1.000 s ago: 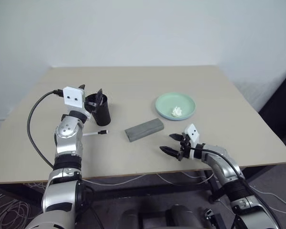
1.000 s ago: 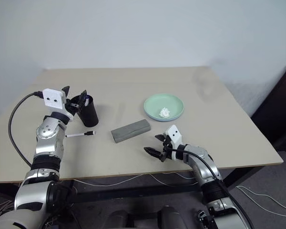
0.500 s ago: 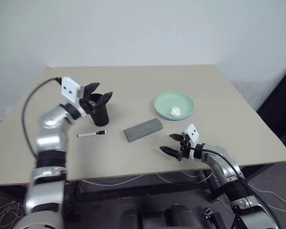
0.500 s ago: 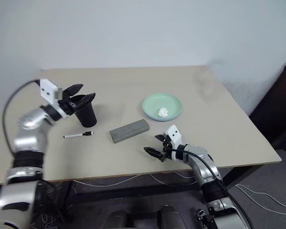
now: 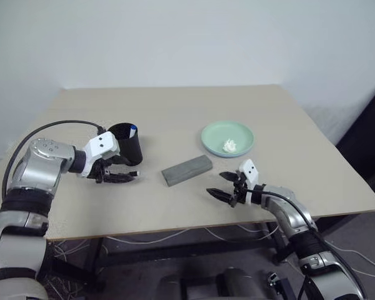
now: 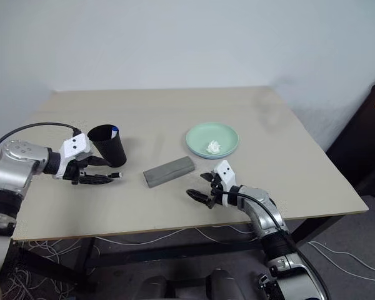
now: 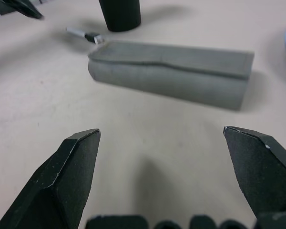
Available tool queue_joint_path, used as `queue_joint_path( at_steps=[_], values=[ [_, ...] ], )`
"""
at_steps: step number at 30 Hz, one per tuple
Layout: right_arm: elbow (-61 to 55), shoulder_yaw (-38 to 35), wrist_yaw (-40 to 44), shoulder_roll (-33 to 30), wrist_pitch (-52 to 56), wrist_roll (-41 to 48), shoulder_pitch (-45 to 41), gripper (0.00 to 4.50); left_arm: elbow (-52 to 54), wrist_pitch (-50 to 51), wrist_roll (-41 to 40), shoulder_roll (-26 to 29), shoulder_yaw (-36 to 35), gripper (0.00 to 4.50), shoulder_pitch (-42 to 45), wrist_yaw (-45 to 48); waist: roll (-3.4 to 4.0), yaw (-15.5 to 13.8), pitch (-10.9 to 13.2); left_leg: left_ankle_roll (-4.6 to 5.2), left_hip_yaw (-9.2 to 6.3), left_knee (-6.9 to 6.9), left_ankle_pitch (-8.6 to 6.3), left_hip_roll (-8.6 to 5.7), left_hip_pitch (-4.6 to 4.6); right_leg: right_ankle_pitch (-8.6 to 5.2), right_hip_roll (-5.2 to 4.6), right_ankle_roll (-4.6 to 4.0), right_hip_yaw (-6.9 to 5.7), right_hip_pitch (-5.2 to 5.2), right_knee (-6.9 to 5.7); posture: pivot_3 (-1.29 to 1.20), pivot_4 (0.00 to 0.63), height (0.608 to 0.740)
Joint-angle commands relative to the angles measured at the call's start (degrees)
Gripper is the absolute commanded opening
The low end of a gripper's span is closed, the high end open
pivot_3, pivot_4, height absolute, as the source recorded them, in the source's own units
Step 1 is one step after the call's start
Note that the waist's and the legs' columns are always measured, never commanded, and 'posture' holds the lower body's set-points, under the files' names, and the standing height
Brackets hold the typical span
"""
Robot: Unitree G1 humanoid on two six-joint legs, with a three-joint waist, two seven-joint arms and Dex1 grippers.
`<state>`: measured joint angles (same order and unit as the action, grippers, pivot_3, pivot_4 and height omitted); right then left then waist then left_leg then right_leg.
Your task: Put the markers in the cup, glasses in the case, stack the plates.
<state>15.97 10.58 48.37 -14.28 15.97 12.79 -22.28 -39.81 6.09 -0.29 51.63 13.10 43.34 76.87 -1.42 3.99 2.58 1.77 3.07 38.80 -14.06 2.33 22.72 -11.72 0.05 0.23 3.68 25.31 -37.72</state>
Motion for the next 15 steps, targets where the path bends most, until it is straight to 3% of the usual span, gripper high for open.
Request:
queue_joint_path(
  at_steps=[1,8,15],
  values=[
    [-0.78,-0.79,-0.18,0.12,-0.82,0.13,-0.97,4.50,-7.10,-5.31,5.24,-1.39,2.11,3.19,5.94,-1.41,0.00,0.01,0.00,0.00,0.04,0.00,0.00,0.00,0.00,0.00,-0.01,0.00,0.03,0.01,0.01,0.00,0.000,0.740],
    [-1.07,-1.78,-1.37,-0.08,-0.86,0.35,-0.40,4.50,-21.62,-11.98,12.87,-5.27,5.90,3.19,14.06,-2.76,-0.01,0.19,0.01,0.01,0.08,-0.01,0.00,0.02,0.02,0.01,0.03,0.02,0.06,0.09,-0.04,0.00,0.000,0.740],
    [-2.35,-2.23,-1.85,-0.48,-0.43,0.60,0.69,4.50,-28.14,-14.94,17.25,-7.32,7.06,3.19,17.38,-3.11,-0.02,0.16,0.01,0.01,0.10,-0.02,-0.01,0.02,0.04,0.01,0.03,0.02,0.08,0.10,-0.04,0.00,0.000,0.740]
  ],
)
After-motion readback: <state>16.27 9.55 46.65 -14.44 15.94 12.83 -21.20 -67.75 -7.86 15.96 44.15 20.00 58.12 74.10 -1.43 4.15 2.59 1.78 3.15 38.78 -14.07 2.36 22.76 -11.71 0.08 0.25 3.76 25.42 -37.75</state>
